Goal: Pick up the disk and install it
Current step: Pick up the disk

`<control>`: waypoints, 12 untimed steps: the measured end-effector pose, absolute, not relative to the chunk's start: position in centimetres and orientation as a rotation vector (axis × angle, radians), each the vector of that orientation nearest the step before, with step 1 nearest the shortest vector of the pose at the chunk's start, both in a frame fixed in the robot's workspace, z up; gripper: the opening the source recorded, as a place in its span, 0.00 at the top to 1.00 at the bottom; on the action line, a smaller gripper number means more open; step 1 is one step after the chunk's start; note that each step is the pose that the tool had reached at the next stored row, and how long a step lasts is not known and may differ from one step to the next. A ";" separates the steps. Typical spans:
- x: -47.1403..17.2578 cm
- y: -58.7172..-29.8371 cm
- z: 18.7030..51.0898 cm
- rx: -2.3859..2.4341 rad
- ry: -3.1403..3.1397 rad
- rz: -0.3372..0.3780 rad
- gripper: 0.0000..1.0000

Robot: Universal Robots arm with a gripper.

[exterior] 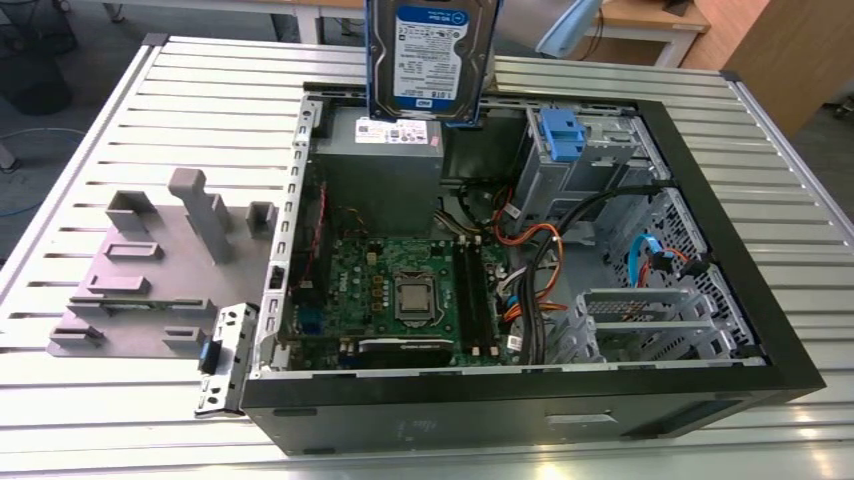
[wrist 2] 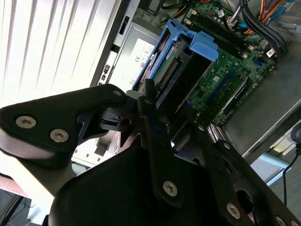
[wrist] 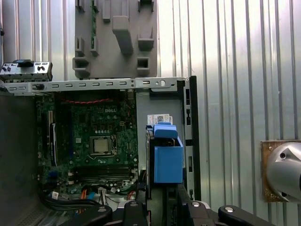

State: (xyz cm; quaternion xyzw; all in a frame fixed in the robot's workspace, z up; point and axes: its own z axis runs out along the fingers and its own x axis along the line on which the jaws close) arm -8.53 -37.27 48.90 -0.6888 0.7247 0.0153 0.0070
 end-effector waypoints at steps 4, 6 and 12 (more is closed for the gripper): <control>-8.5 -37.3 48.9 -2.154 2.267 0.048 0.65; -8.5 -37.3 48.9 -2.154 2.267 0.048 0.65; -8.2 -37.3 48.9 -2.155 2.267 0.048 0.65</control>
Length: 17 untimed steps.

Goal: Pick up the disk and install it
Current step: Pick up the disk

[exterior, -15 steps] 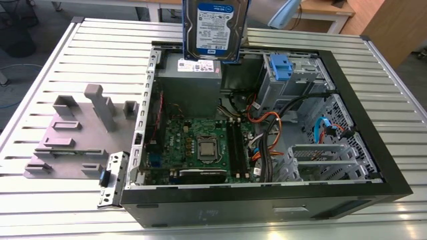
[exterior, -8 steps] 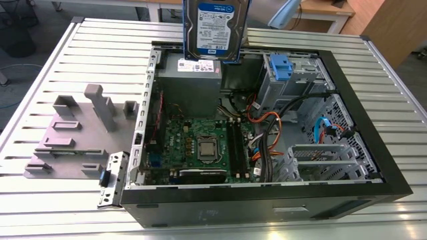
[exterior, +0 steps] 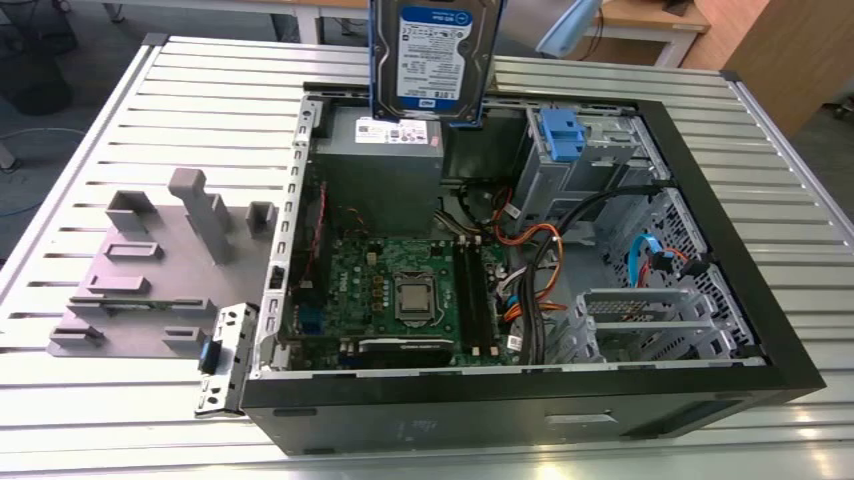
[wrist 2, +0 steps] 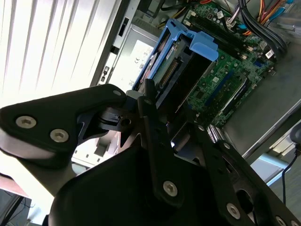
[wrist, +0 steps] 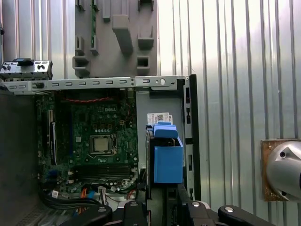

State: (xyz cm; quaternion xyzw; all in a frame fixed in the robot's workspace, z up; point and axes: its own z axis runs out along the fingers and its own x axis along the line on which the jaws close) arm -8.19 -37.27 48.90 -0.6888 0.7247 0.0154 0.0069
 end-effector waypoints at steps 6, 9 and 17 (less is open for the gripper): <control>-7.2 -37.3 48.9 -2.154 2.267 0.048 0.65; -6.6 -37.3 48.8 -2.155 2.267 0.048 0.65; -5.3 -37.3 48.8 -2.155 2.267 0.048 0.65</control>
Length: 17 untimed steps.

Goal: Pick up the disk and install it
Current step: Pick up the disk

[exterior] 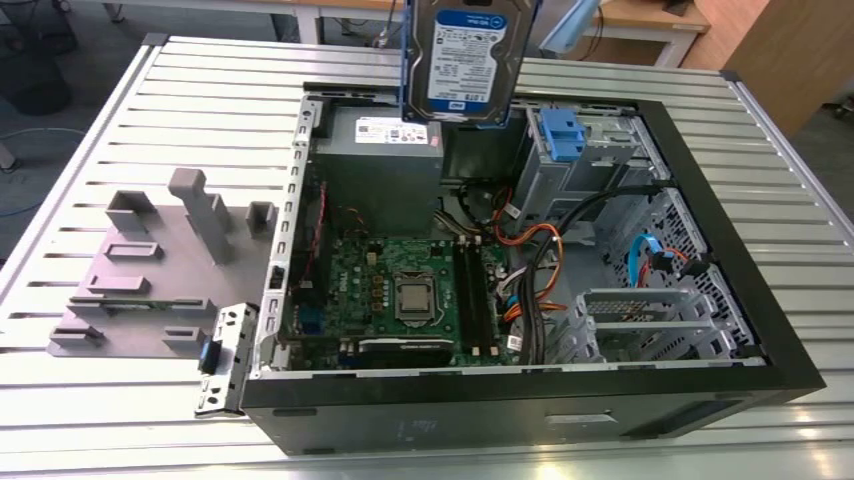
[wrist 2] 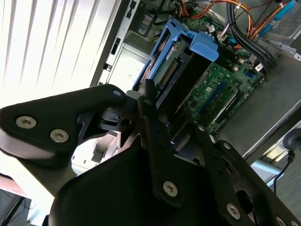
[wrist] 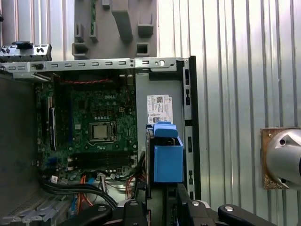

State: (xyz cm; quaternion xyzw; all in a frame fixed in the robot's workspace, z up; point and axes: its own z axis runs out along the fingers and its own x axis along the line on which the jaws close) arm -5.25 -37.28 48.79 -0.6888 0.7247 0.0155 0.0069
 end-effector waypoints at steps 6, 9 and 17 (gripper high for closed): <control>-5.1 -37.3 48.8 -2.155 2.267 0.048 0.65; -5.0 -37.3 48.8 -2.155 2.267 0.048 0.65; -5.0 -38.0 48.8 -2.155 2.267 0.048 0.65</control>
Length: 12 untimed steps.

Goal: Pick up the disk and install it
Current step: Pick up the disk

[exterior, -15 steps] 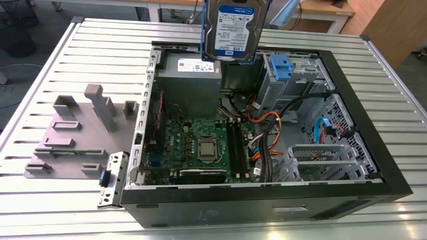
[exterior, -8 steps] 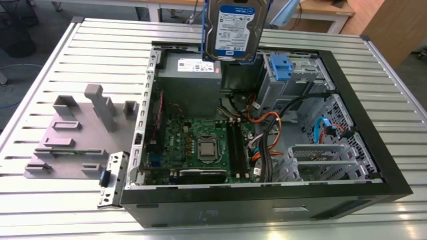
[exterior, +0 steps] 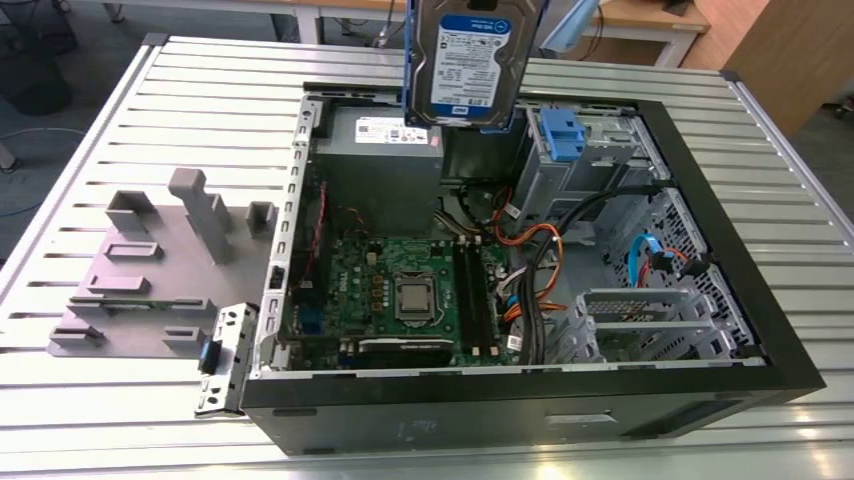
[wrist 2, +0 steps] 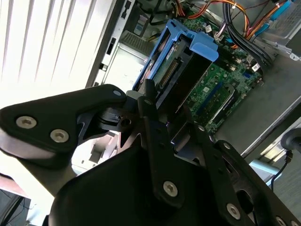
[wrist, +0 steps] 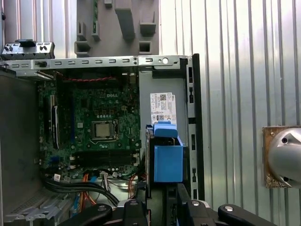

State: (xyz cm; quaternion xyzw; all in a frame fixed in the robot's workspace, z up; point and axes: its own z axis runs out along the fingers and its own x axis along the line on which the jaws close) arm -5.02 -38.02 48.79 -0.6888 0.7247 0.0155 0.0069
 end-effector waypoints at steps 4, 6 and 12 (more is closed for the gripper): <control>-5.0 -38.8 48.8 -2.155 2.267 0.048 0.65; -5.0 -39.2 48.8 -2.155 2.267 0.048 0.65; -5.0 -40.8 48.8 -2.155 2.267 0.048 0.65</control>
